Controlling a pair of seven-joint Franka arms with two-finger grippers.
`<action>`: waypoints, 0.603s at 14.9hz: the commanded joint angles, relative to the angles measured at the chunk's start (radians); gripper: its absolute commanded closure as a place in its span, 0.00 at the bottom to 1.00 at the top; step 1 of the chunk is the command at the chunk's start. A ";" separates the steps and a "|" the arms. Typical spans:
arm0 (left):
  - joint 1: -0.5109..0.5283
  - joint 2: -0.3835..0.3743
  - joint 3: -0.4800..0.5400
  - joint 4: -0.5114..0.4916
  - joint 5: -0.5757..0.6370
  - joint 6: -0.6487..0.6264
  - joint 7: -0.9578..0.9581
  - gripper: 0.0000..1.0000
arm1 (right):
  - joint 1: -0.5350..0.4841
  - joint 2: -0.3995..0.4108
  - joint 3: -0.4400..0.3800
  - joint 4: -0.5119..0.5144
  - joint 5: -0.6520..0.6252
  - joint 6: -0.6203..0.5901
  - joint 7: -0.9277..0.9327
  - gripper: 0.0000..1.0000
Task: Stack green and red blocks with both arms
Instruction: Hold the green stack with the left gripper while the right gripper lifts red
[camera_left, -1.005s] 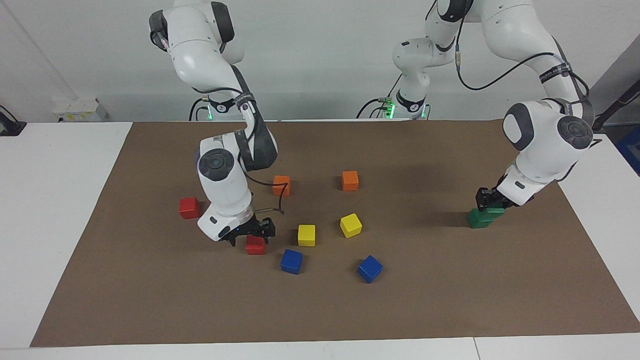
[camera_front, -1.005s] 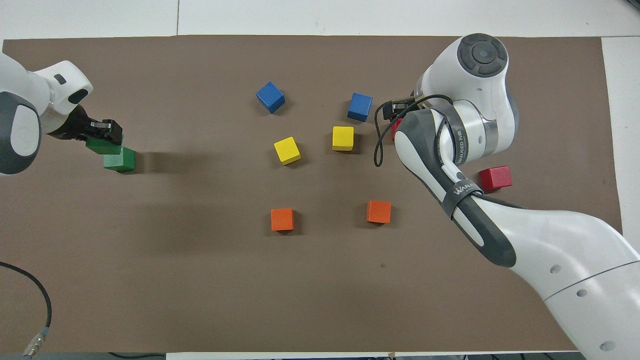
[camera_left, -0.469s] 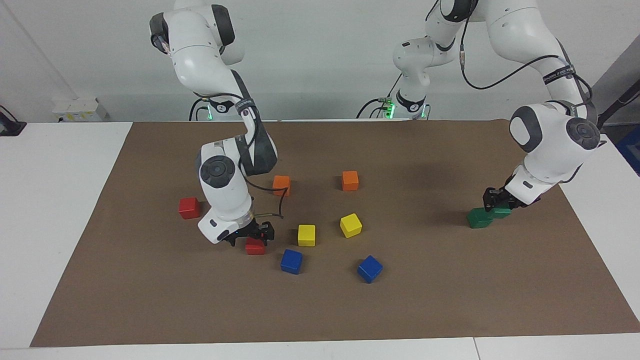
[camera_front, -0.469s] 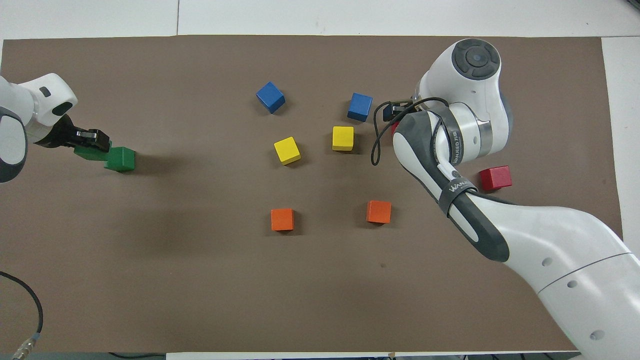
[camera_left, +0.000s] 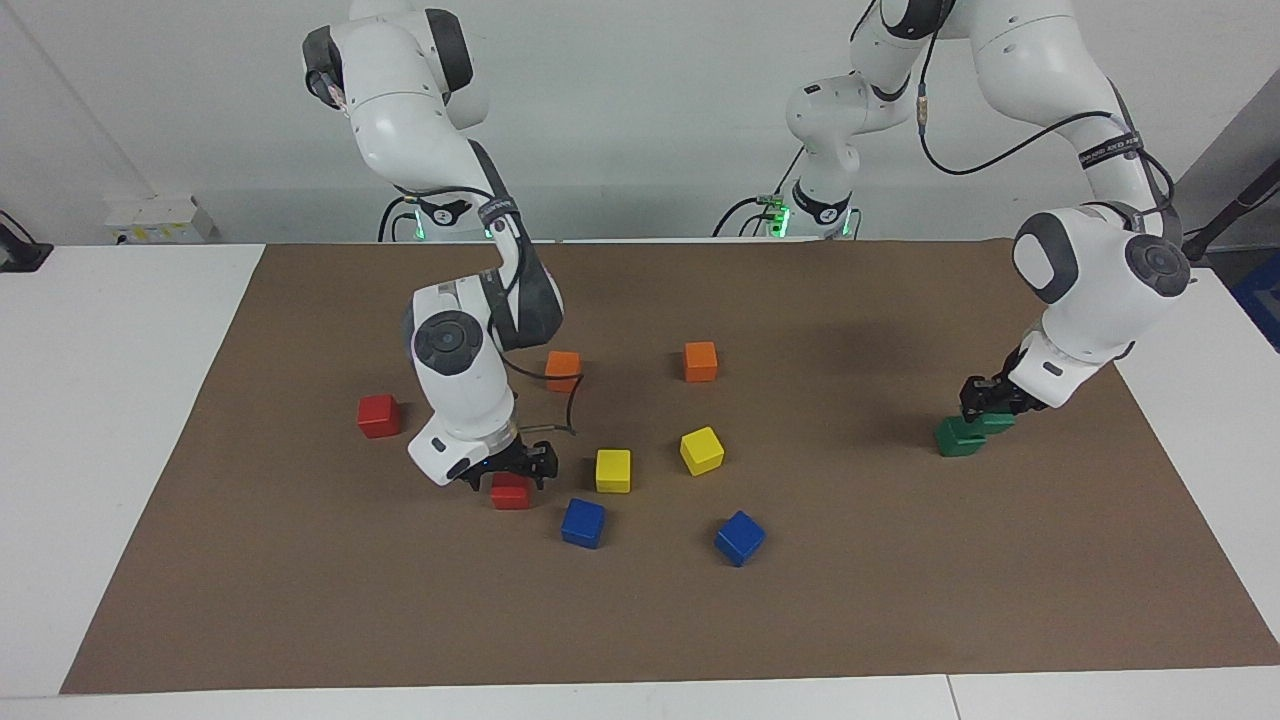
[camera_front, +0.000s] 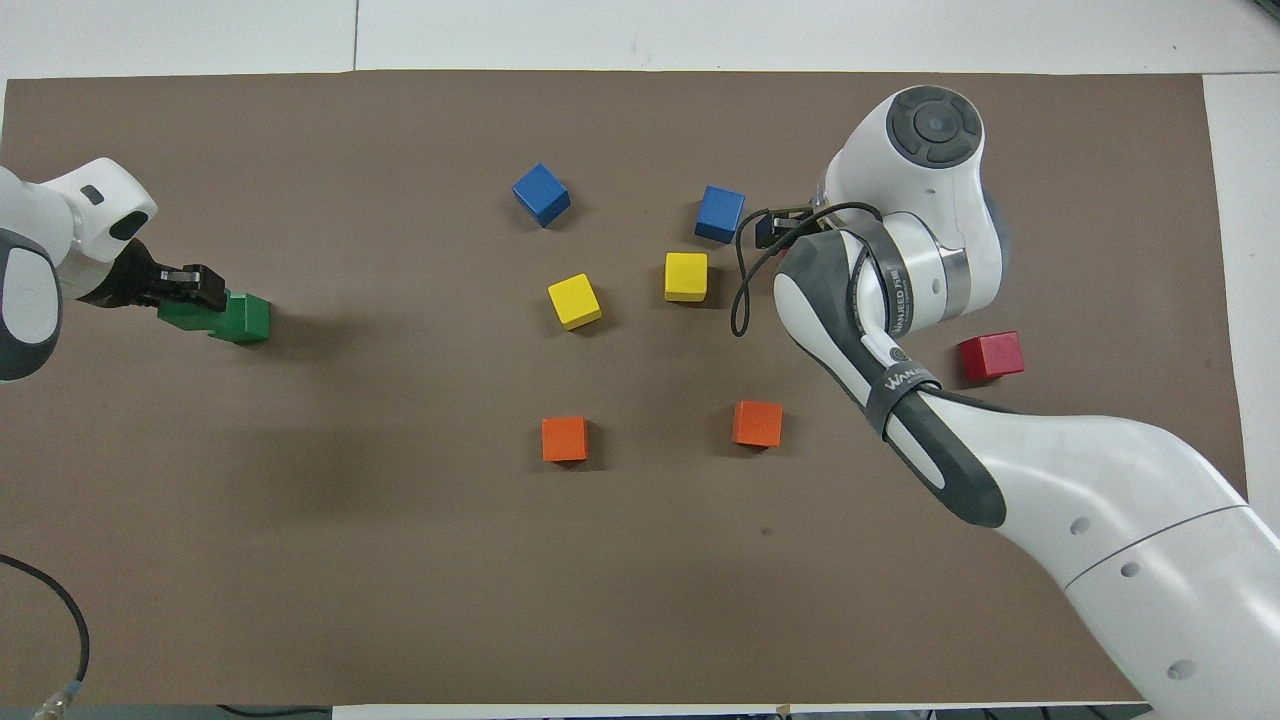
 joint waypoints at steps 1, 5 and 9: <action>-0.003 -0.041 0.004 -0.062 -0.016 0.054 -0.016 1.00 | -0.002 0.005 0.005 -0.020 -0.013 0.044 0.031 0.00; -0.003 -0.041 0.004 -0.068 -0.016 0.064 -0.021 1.00 | 0.006 0.016 0.005 -0.025 -0.013 0.060 0.034 0.00; -0.017 -0.040 0.006 -0.080 -0.016 0.079 -0.050 1.00 | 0.006 0.016 0.005 -0.043 -0.011 0.075 0.039 0.01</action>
